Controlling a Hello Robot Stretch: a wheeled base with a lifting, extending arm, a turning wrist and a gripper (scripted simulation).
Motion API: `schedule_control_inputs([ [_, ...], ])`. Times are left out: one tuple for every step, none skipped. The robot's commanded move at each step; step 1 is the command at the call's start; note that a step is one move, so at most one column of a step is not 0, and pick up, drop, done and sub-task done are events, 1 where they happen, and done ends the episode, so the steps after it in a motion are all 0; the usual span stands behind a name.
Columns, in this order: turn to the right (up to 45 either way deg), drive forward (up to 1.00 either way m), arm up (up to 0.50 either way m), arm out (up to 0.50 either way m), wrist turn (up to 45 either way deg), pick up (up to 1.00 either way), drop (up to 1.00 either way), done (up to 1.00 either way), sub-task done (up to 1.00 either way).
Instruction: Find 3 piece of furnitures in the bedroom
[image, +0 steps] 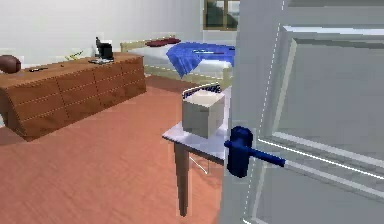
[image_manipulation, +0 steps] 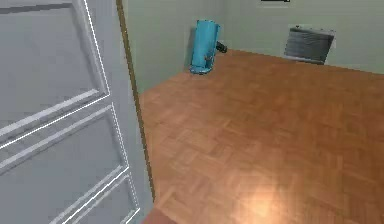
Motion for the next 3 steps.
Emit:
schedule_control_inputs([
  [24.0, 0.0, 0.0, 0.0, 0.0, 0.0, 0.0, 0.0, 0.0],
  [0.0, 0.0, 0.0, 0.0, 0.0, 0.0, 0.0, 0.0, 1.0],
  [-45.0, 0.0, 0.0, 0.0, 0.0, 0.0, 0.0, 0.0, 0.0],
])
